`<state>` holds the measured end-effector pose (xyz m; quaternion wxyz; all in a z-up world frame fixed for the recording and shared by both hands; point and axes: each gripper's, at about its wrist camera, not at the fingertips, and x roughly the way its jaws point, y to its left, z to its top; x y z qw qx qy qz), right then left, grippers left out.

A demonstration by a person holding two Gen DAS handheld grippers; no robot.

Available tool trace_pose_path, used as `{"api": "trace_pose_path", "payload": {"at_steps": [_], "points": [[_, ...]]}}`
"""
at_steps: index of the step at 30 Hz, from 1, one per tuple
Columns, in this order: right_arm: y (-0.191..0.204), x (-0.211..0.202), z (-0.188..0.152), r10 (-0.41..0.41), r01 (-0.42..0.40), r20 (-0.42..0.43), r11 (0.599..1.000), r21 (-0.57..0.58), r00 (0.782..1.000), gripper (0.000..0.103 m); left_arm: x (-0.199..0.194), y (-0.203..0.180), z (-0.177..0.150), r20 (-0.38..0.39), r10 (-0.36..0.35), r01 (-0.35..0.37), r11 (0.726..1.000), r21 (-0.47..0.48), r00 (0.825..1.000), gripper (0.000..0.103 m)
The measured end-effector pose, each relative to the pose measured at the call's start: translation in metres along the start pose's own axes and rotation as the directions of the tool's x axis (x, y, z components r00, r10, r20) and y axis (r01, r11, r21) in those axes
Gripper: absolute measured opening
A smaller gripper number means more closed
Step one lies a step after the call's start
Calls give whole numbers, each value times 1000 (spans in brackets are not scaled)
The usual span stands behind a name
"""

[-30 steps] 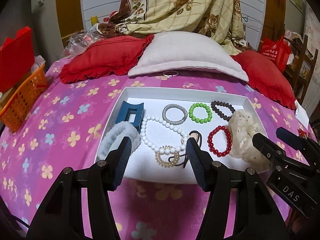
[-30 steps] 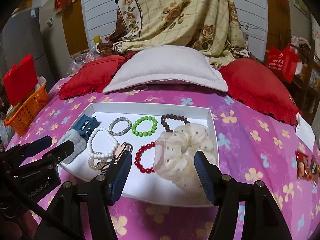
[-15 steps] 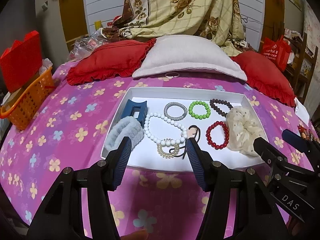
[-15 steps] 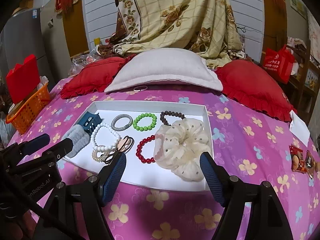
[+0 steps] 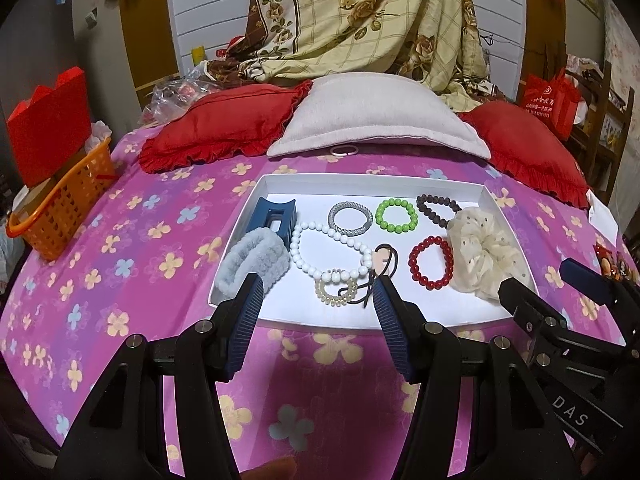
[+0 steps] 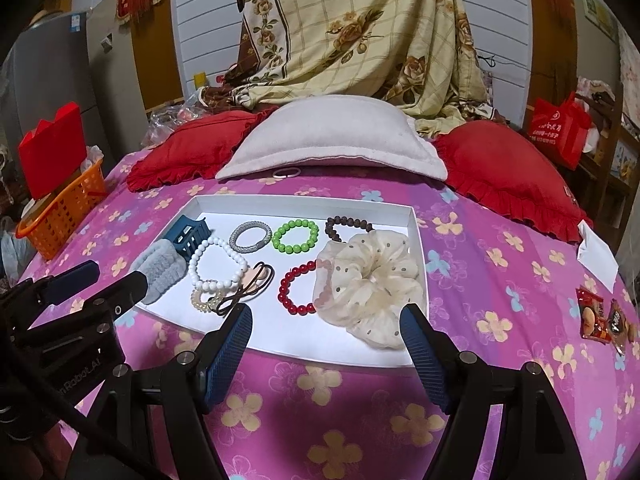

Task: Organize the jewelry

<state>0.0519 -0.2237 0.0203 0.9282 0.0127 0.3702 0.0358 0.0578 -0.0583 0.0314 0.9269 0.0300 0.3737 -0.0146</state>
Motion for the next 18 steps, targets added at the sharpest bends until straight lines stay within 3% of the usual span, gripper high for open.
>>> {"api": "trace_pose_path", "payload": {"at_steps": [18], "points": [[-1, -1, -3, -1, 1, -12, 1000, -1, 1000, 74, -7, 1, -6, -4, 7, -7, 1000, 11, 1000, 57]]}}
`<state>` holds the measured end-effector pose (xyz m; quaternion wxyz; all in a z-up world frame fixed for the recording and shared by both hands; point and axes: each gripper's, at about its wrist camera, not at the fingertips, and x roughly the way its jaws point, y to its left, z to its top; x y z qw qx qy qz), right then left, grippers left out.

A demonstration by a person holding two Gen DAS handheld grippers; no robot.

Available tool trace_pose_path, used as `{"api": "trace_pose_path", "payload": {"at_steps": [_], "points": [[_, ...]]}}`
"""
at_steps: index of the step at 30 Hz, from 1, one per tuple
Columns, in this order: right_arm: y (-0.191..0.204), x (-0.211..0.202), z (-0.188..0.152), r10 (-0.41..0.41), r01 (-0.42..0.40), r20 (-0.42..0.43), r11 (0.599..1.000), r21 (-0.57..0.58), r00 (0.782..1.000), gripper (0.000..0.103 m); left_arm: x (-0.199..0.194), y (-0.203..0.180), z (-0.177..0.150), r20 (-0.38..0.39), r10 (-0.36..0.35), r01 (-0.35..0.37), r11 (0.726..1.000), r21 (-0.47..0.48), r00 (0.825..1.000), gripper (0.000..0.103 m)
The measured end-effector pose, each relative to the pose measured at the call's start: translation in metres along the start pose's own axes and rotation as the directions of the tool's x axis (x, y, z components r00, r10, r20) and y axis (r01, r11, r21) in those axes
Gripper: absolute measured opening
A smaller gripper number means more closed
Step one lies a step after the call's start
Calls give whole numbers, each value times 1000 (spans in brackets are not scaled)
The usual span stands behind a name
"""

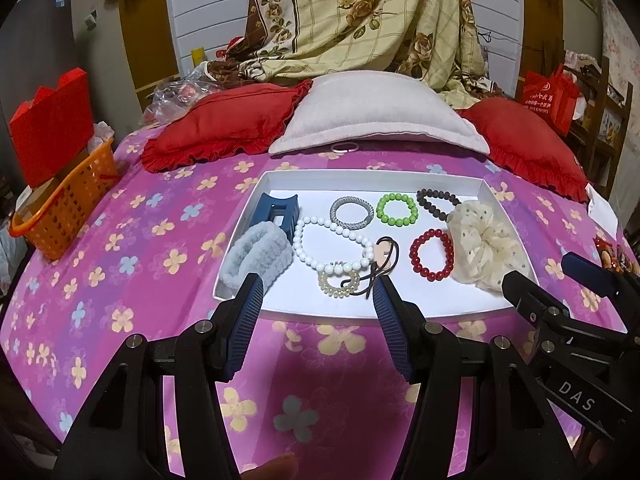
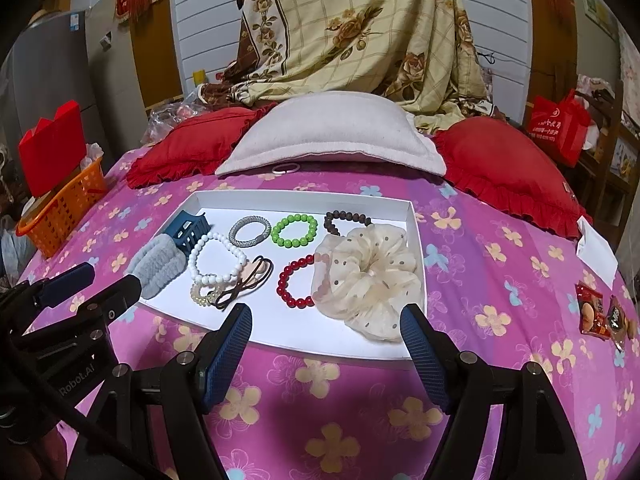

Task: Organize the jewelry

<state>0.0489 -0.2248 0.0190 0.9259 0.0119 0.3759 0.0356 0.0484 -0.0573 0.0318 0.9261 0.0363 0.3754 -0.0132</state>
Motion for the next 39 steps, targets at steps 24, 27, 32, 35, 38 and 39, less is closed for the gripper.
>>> {"api": "trace_pose_path", "payload": {"at_steps": [24, 27, 32, 35, 38, 39], "points": [[2, 6, -4, 7, -7, -30, 1000, -2, 1000, 75, 1, 1, -2, -4, 1, -1, 1000, 1, 1000, 57], [2, 6, -4, 7, -7, -28, 1000, -5, 1000, 75, 1, 1, -2, -4, 1, -1, 1000, 2, 1000, 57], [2, 7, -3, 7, -8, -28, 1000, -9, 1000, 75, 1, 0, -2, -4, 0, 0, 1000, 1, 1000, 57], [2, 7, -3, 8, -8, -30, 1000, -8, 1000, 75, 1, 0, -3, -4, 1, -1, 1000, 0, 1000, 57], [2, 8, -4, 7, -7, -35, 1000, -7, 999, 75, 2, 1, -3, -6, 1, -1, 1000, 3, 1000, 57], [1, 8, -4, 7, -8, -37, 1000, -7, 999, 75, 2, 1, -4, -8, 1, -1, 1000, 4, 1000, 57]]}}
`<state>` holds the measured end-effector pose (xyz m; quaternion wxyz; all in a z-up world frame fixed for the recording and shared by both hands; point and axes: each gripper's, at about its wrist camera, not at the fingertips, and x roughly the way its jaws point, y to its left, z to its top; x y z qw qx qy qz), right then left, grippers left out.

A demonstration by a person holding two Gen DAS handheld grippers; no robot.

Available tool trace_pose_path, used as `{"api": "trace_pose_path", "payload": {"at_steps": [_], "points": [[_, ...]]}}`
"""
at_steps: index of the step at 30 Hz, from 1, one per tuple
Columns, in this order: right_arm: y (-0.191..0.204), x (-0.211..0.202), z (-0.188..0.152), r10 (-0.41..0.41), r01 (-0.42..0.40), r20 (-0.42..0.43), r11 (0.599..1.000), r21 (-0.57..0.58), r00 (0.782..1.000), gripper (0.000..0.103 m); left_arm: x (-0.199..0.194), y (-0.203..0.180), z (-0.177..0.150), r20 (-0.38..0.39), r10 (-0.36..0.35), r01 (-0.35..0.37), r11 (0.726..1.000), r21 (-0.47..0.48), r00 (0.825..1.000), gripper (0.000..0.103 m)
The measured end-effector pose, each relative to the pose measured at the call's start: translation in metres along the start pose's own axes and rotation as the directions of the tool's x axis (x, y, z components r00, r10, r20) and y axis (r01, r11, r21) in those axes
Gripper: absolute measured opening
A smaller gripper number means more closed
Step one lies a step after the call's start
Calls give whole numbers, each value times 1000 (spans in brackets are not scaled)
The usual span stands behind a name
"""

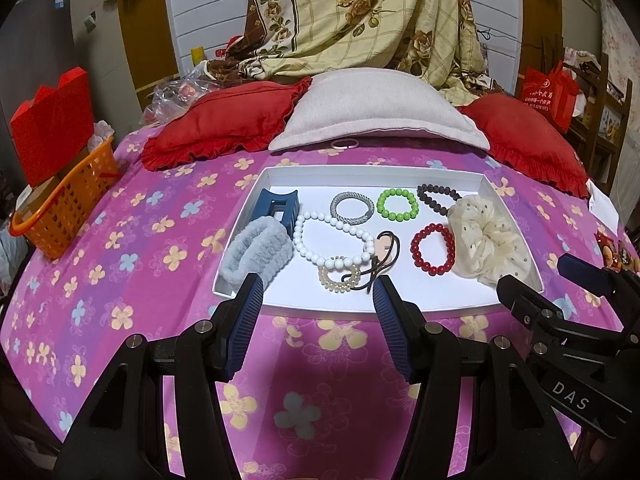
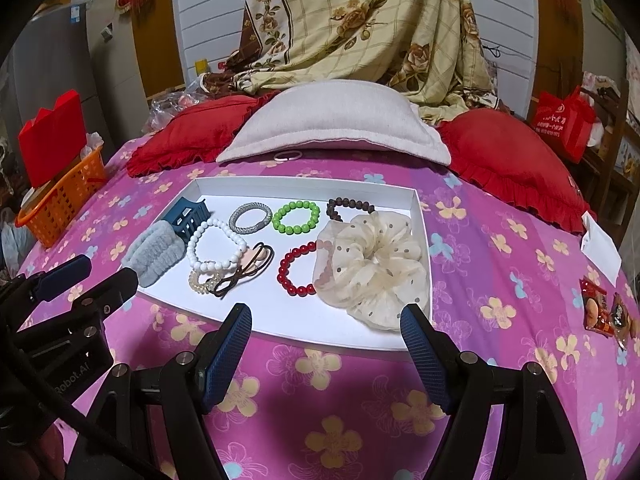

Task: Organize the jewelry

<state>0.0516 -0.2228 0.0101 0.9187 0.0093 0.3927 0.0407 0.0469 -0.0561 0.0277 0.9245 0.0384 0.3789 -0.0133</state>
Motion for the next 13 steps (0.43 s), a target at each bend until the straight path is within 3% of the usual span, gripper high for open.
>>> {"api": "trace_pose_path", "payload": {"at_steps": [13], "points": [[-19, 10, -2, -27, 27, -19, 1000, 12, 999, 75, 7, -1, -1, 3, -8, 8, 1000, 11, 1000, 57]]}}
